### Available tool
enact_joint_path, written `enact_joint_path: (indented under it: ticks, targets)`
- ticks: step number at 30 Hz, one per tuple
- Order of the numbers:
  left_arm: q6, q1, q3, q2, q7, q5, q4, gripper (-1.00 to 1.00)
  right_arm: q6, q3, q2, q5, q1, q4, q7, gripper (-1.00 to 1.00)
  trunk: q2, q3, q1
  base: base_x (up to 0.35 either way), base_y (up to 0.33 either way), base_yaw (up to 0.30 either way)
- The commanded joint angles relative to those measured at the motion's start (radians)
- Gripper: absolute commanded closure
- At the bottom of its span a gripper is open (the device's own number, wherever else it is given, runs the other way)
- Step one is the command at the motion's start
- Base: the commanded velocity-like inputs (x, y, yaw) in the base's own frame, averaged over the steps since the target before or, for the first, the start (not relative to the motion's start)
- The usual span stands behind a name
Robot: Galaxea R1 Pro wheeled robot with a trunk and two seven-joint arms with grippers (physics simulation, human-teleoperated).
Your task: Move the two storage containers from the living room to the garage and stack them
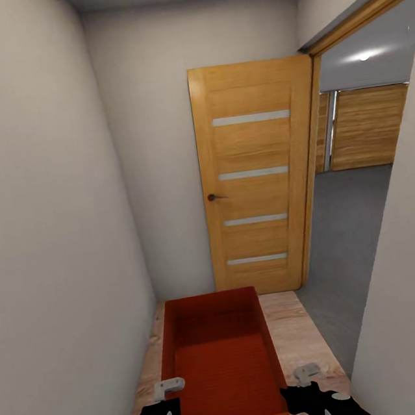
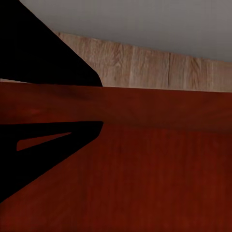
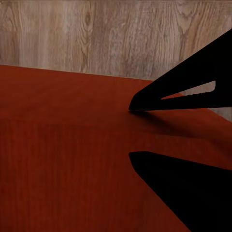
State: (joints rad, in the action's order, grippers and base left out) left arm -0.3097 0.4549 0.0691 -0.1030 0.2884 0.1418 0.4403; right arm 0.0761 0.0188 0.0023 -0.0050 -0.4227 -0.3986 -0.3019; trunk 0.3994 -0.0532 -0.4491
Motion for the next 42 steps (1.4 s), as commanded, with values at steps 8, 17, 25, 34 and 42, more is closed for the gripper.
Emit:
enact_joint_path:
  ticks: [8, 17, 25, 34, 42]
  targets:
    - [0.087, 0.001, -0.037, 0.003, 0.009, -0.022, 0.005, 1.0, 0.007, 0.006, -0.001, -0.004, 0.001, -0.001, -0.026, 1.0, 0.001, 0.0, -0.001, 0.329, 0.0, 0.0]
    - [0.086, 0.001, -0.037, 0.003, 0.009, -0.022, 0.005, 1.0, 0.007, 0.006, -0.001, -0.004, 0.001, -0.001, -0.026, 1.0, 0.001, 0.0, -0.001, 0.329, 0.0, 0.0]
    - [0.086, 0.001, -0.037, 0.003, 0.009, -0.022, 0.005, 1.0, 0.007, 0.006, -0.001, -0.004, 0.001, -0.001, -0.026, 1.0, 0.001, 0.0, -0.001, 0.329, 0.0, 0.0]
    - [0.086, 0.001, -0.037, 0.003, 0.009, -0.022, 0.005, 1.0, 0.007, 0.006, -0.001, -0.004, 0.001, -0.001, -0.027, 1.0, 0.001, 0.0, -0.001, 0.329, 0.0, 0.0]
    - [0.086, 0.001, -0.037, 0.002, 0.009, -0.022, 0.005, 1.0, 0.005, 0.005, -0.002, -0.006, 0.001, -0.001, -0.028, 1.0, 0.001, 0.0, -0.001, 0.329, 0.0, 0.0]
